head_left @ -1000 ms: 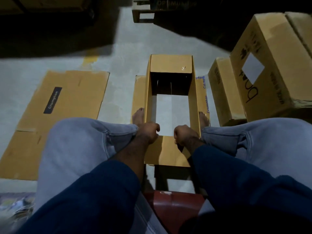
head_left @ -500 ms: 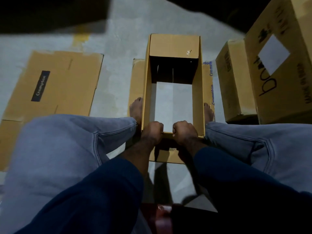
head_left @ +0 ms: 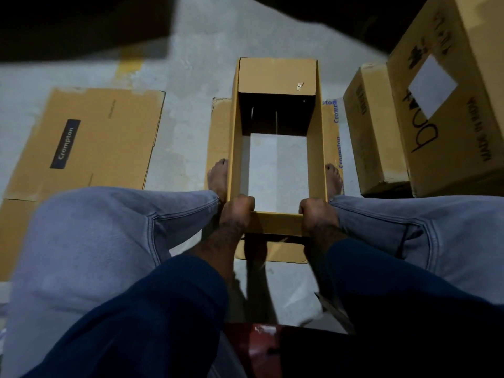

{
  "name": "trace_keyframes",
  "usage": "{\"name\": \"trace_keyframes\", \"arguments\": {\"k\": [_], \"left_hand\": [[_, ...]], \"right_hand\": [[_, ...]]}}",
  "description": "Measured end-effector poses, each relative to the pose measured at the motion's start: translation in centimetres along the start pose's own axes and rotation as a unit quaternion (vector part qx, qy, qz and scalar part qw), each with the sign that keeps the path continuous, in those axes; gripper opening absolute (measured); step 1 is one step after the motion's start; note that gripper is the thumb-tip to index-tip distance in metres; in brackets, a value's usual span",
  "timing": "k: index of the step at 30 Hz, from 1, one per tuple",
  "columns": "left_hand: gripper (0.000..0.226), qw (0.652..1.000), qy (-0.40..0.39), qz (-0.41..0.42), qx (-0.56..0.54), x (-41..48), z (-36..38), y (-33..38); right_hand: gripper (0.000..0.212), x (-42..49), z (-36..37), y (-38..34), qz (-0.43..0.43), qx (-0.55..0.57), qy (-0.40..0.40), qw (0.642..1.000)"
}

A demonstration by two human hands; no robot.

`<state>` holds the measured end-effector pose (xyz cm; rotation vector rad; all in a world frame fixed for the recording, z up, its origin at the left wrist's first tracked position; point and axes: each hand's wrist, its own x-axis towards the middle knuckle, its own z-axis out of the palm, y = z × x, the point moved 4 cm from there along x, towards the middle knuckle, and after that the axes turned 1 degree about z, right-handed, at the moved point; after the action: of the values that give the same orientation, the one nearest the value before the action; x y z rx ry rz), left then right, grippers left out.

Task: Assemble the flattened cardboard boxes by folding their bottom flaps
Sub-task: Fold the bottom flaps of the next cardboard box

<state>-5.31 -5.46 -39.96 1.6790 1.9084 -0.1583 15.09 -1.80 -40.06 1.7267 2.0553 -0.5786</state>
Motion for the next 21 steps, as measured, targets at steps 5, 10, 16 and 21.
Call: {"name": "trace_keyframes", "arguments": {"k": [5,10,16,21], "left_hand": [[0.02,0.999,0.003,-0.022,0.026,0.2,-0.2,0.3],[0.015,0.999,0.012,-0.047,0.015,0.8,-0.4,0.3],[0.018,1.0,-0.009,-0.014,0.026,0.8,-0.6,0.3],[0.024,0.999,-0.017,-0.013,-0.039,0.7,-1.5,0.5]], "right_hand": [[0.013,0.7,0.2,0.1,0.026,0.037,-0.01,0.999],[0.013,1.7,0.3,0.4,0.035,0.063,-0.014,0.997],[0.012,2.4,0.4,0.5,0.035,0.084,-0.036,0.995],[0.01,2.4,-0.3,0.0,0.045,0.1,-0.073,0.991]]}}
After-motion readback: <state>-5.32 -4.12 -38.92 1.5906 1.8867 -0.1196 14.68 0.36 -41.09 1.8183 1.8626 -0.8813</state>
